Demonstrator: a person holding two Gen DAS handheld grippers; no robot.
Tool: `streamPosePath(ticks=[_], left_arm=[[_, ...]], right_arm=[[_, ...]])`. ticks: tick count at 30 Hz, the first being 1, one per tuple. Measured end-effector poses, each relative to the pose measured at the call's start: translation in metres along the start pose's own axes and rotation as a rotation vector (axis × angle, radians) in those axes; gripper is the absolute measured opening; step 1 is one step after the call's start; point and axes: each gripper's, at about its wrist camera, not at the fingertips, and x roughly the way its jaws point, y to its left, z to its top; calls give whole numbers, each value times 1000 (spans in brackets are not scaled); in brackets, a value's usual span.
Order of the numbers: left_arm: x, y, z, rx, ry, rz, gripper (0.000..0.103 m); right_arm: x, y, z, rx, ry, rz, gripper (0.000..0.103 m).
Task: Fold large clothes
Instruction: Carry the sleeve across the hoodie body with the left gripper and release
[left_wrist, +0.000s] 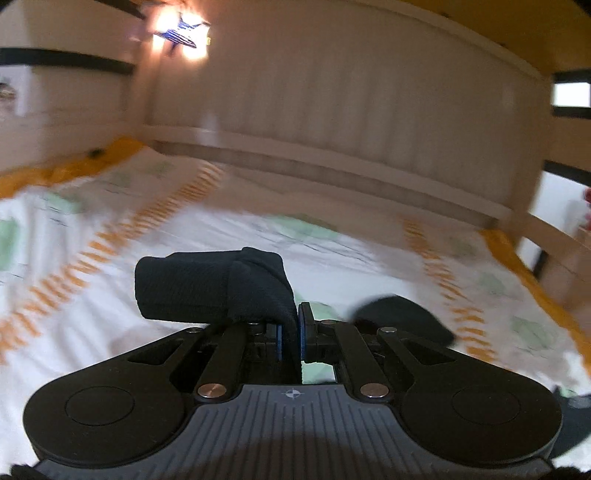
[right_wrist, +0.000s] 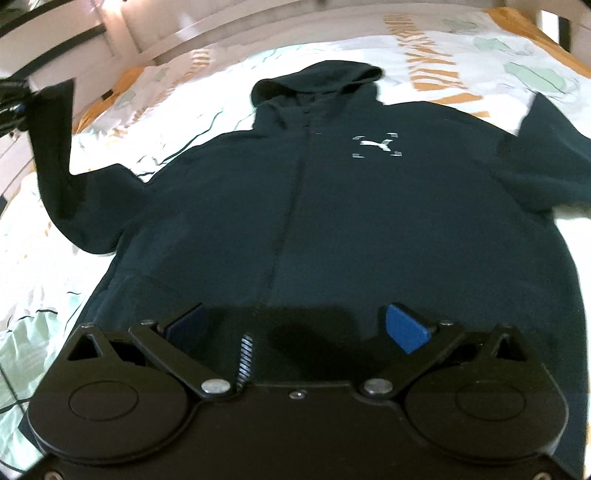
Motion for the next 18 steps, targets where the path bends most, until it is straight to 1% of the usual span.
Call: streamPosePath(ticks=[2,6,11,14,16,17,18], left_arm=[[15,-27,-13,10,31,-50,8],[48,-73,-49,49,113,-123,8],[72,-113,-93,67,211,-176,11],[78,-126,-110,73,258,-219,25],[76,-133,-116,77,274,-236,27],[75,-134,-118,82,279,-242,33],[72,-136,-118,88,281,-251,43]], right_arm=[[-6,-10,-3,21,-6,-12,102],[-13,-29,-7,64,-12,-35,102],[-17,-43,-12,98,-13,-48,102],[-17,-46,-12,105,-16,-46,102],[-17,-46,-12,107,-17,-45,102],[-17,-47,-12,106,-17,-44,102],[-17,-47,-12,107,-17,-44,102]])
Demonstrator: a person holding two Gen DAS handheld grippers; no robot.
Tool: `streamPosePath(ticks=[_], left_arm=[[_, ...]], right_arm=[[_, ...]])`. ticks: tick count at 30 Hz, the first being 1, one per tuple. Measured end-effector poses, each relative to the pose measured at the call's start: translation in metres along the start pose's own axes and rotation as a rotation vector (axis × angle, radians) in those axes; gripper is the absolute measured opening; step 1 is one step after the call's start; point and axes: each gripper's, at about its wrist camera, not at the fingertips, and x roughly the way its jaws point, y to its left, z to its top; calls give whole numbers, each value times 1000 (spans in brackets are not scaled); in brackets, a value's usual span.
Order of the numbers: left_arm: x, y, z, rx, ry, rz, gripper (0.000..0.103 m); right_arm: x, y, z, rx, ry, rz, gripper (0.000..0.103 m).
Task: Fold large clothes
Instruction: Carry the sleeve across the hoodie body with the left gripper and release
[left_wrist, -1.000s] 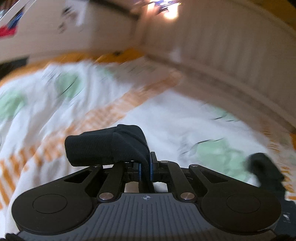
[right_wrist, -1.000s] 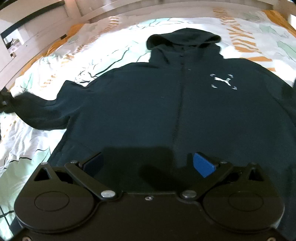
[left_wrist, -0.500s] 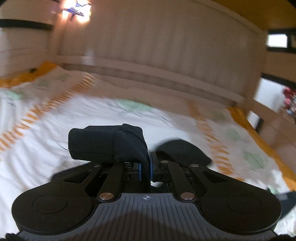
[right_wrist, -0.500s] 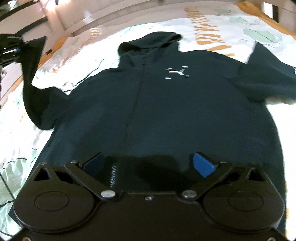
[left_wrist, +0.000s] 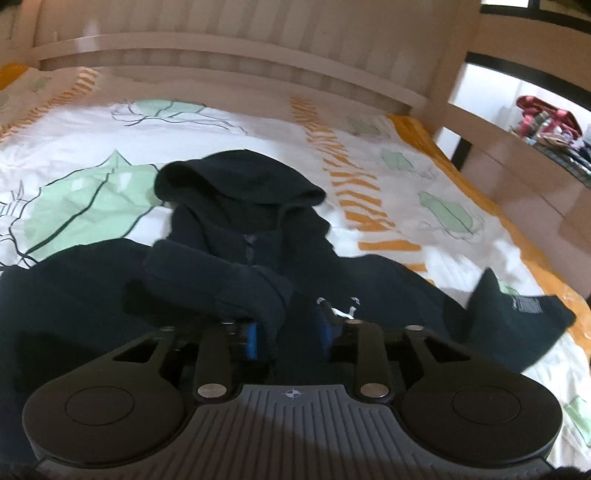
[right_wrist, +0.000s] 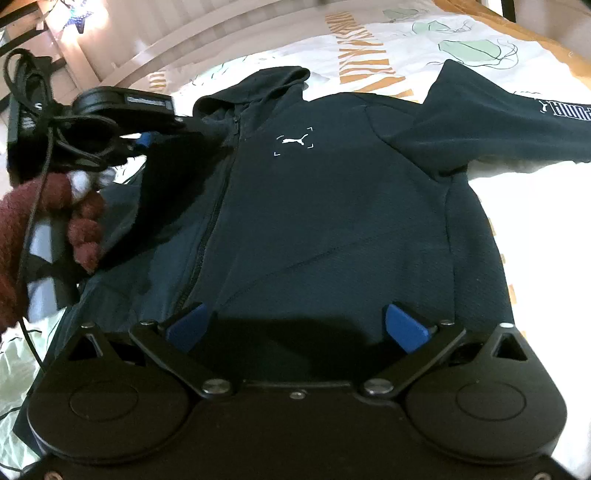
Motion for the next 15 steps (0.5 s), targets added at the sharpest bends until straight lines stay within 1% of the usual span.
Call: streamPosePath(ticks=[1,3,7,8,9,11,12,15], left_arm=[[-5,-2,-1,7,-3,-14,50],[-12,-6,-3,26,-22,-40,77],[-33,-9,-10,67,-64,-42,90],[-33,-13,-10,82,-68,-47,97],[-37,-13,-13,97,-70,-57,100],[-46,-14,-19,132,-70,-69,101],[-52,-14,-23,149,-71,-64,103],[-65,-9,-34,183,-78,-42,103]], right_arm=[[0,0,0,0,0,0,102],[0,0,0,-2,0,-1,102],[1,3,0,-9,1,-14,102],[1,4,0,-11,1,-18,102],[0,4,-1,-14,1,-20,102],[0,3,-2,-16,2,-20,102],[1,4,-2,-19,3,-23,102],[2,3,-2,-27,6,-29,102]])
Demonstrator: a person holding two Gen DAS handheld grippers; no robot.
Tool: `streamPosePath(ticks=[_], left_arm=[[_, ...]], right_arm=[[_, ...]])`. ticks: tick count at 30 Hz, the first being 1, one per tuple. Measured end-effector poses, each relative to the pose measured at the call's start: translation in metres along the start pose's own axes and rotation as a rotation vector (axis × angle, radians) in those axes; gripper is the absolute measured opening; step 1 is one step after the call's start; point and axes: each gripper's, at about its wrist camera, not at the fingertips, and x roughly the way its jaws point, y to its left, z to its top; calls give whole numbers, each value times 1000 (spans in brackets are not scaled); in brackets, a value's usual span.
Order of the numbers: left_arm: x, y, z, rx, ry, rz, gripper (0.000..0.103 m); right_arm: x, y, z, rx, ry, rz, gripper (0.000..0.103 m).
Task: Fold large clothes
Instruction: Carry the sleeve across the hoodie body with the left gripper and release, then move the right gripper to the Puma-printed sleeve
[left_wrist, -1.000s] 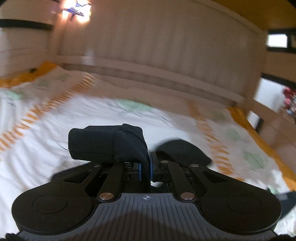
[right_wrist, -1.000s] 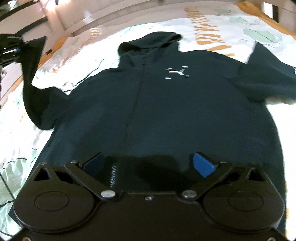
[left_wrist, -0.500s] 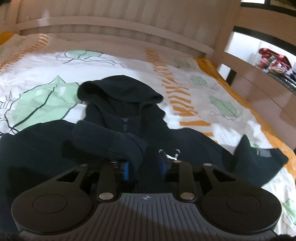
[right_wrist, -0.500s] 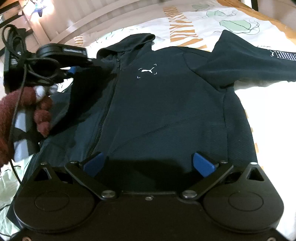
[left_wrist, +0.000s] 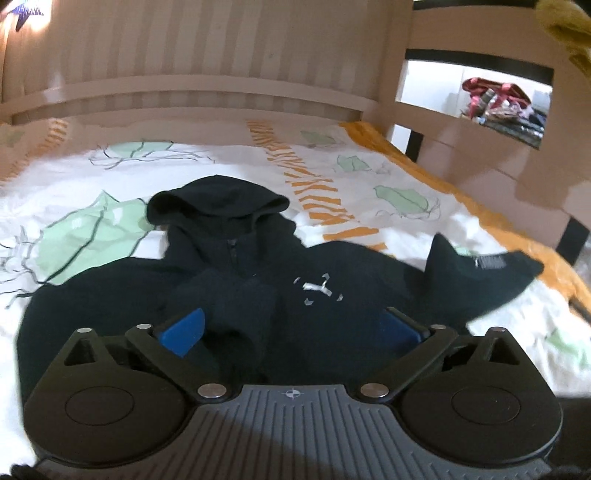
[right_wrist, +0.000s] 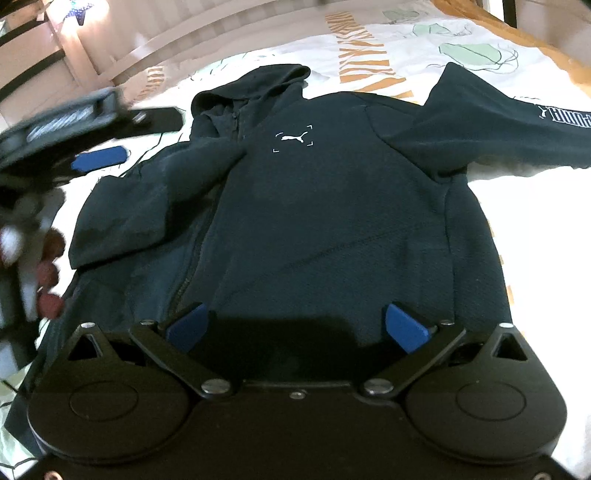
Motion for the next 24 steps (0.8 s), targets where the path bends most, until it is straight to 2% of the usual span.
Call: streamPosePath(ticks=[8,15,18,19,21,24], left_arm=[[-19,23,-31,-31,46,74,103],[-6,61,-59,-112,112,243,103],[6,80,-71,-163,174,289,103],[10,86,-77,-184,186,293,103],[7,91,-81,-212,146,270,103],[9,90,-78,-203,147,276,103]], right_arm=[[3,8,2,-31,8,-24,102],[9,31,22,-105,-35,-8,102],[13,50,36,-160,-68,7,102],[15,56,42,-181,-78,11,102],[20,70,52,-226,-97,18,102],[32,86,65,-279,-111,23,102]])
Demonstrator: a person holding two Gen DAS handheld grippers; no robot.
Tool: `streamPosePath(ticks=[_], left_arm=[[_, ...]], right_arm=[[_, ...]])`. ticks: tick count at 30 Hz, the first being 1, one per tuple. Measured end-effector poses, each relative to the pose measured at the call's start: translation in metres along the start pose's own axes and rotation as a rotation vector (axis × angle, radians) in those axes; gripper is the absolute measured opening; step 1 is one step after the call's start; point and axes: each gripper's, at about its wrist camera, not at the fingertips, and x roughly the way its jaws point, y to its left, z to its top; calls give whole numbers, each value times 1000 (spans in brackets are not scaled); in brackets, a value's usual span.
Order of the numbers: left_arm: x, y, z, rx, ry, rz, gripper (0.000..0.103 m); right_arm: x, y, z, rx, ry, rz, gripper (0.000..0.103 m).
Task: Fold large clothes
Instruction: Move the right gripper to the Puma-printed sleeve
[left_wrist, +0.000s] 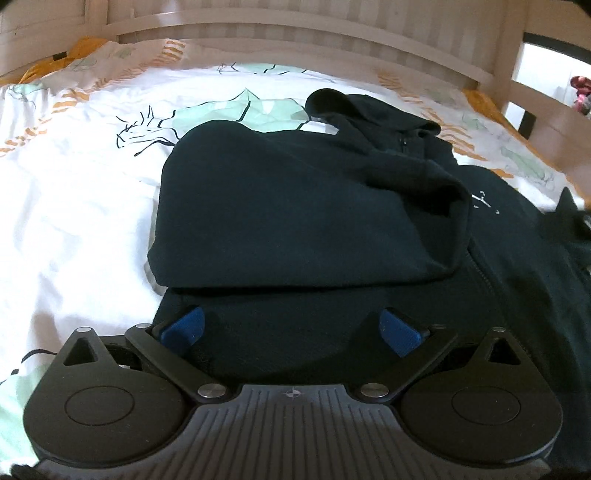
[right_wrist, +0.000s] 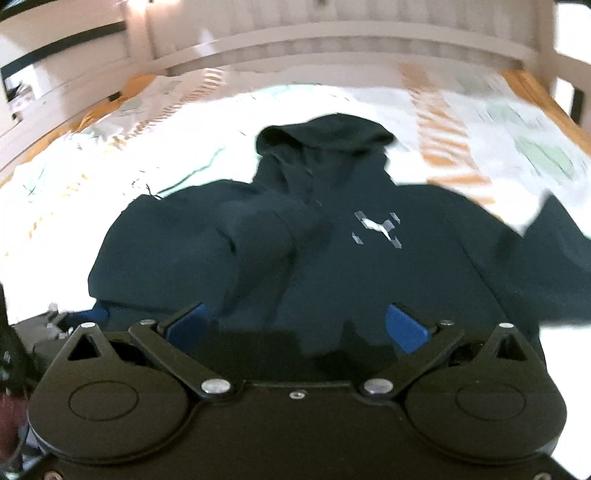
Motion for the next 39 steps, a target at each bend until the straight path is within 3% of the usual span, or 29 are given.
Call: streamPosePath(ticks=[5,11,16,21,24,36,38,39], left_arm=[[1,0,-5,2,-13,2,103],[1,5,-11,-9,-18,-7,103],[1,5,-12,-13,-22,-10,103],[0,7,-13,-14,-23,-10,103],[0,7,-13,-13,-24,-10,103],[-2,8,-13,-15,-27,-11,103],[-3,8,-13,-16,-28,-13,103],[-4,9,-13,-20,-30,-17,103]], right_arm=[[38,20,18,-63,8,2,102],[75,22,23,-104,35,-57,102],[55,-23,22,53,-16,-116,102],[38,-66,6,170,3,-185,102],[34,-81,-5,223,39,-163,102],[39,-97,-4,272,-3,-77,102],[43,-99,-4,298,9,-55,82],[45,-97,-4,306,32,-72,65]])
